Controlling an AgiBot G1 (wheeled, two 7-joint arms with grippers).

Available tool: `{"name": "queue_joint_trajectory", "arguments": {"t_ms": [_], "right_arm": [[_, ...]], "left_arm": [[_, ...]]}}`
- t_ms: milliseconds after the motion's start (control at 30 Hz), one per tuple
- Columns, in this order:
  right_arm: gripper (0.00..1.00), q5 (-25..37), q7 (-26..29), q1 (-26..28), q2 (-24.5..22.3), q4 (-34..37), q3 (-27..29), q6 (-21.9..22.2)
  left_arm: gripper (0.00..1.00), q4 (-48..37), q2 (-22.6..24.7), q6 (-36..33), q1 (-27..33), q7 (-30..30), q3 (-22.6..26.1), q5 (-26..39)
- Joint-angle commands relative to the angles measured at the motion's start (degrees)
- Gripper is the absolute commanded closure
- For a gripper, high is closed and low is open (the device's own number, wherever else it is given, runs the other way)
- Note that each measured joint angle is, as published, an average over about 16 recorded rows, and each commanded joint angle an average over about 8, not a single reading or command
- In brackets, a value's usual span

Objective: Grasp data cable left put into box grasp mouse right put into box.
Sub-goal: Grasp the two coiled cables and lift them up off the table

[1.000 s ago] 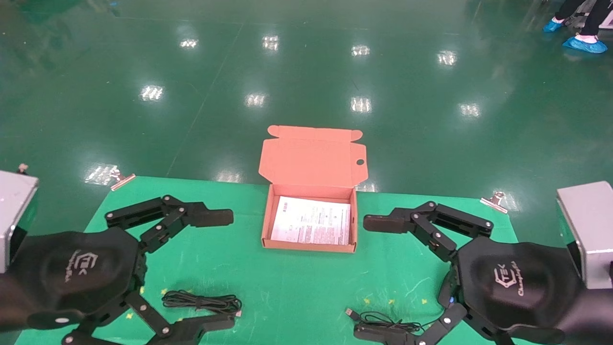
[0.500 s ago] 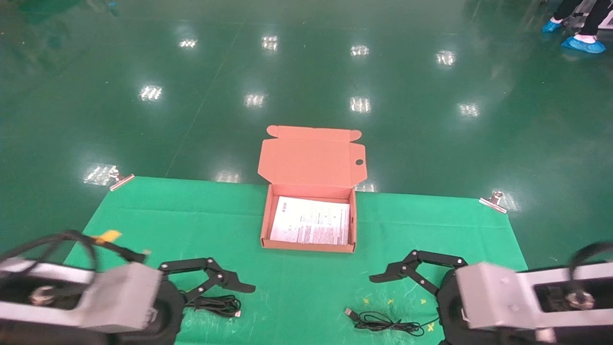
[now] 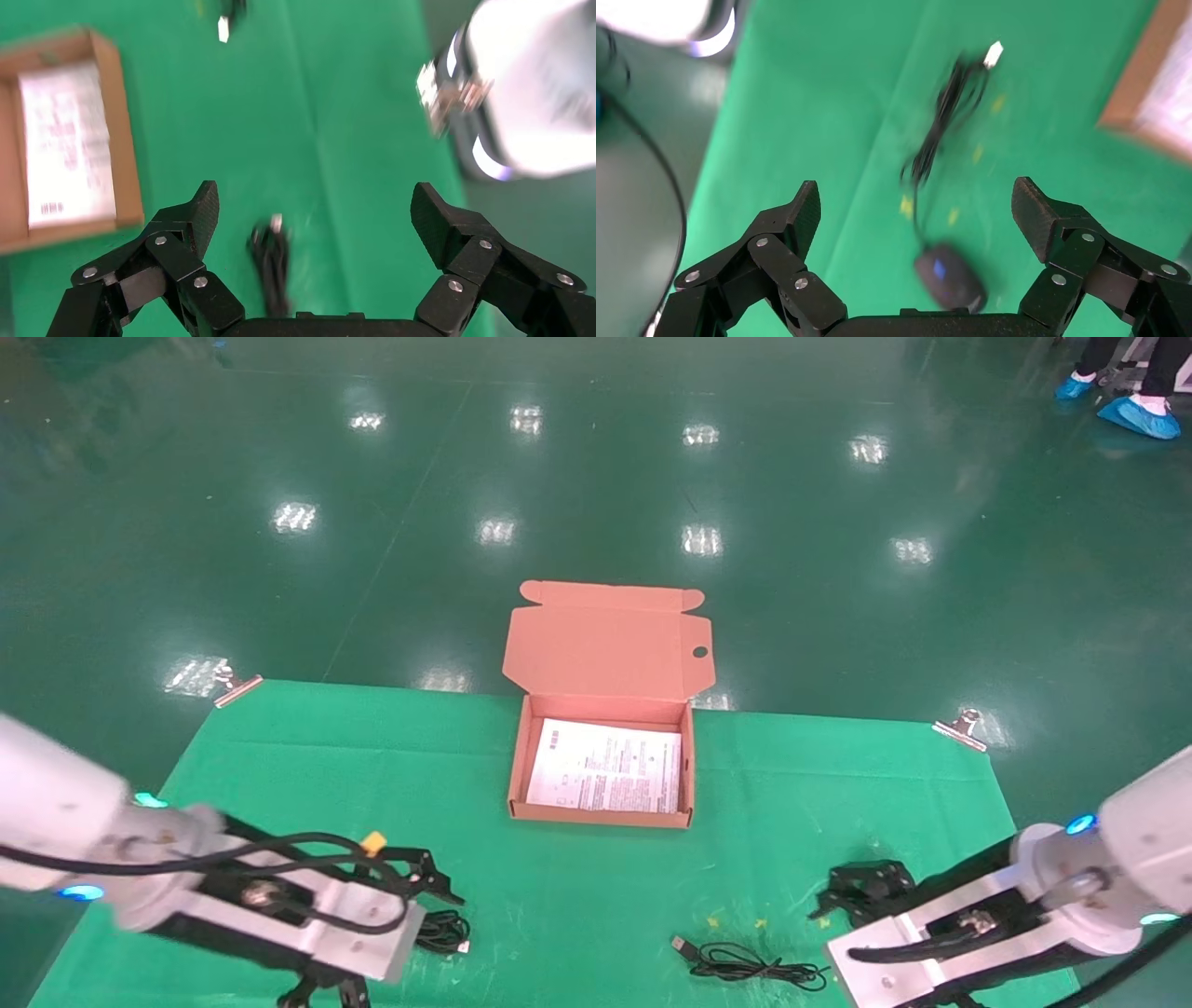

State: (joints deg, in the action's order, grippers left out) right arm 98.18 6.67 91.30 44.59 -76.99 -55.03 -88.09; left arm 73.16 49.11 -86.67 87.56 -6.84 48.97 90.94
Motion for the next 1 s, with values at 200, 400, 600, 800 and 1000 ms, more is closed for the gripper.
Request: {"name": "queue_joint_trajectory", "arguments": {"t_ms": [200,400,600,800,1000], "right_arm": [[0.0,10.18,3.04,-1.77,3.14,0.08,-5.56,4.34],[0.0,16.32,7.14,-5.5,4.53,0.24,-7.0,9.69],[0.0,19.57,12.03,-8.75,5.8,1.03,-7.19,14.15],[0.0,20.8,15.27,-11.29,7.3,2.93,-6.83,18.21],[0.0,20.96,14.77,-14.07,8.91,7.24,-6.47,23.81]], "left_arm": [[0.0,-1.68,4.71,5.4,-0.82,-0.33,4.92,12.7],[0.0,-5.35,8.09,8.98,-2.24,-2.22,7.6,20.09],[0.0,-14.04,11.81,10.93,-2.16,-3.17,9.11,23.93],[0.0,-24.61,14.44,13.61,-1.81,-2.36,8.36,23.23],[0.0,-33.74,16.46,16.89,-1.1,0.58,7.2,21.82]]}}
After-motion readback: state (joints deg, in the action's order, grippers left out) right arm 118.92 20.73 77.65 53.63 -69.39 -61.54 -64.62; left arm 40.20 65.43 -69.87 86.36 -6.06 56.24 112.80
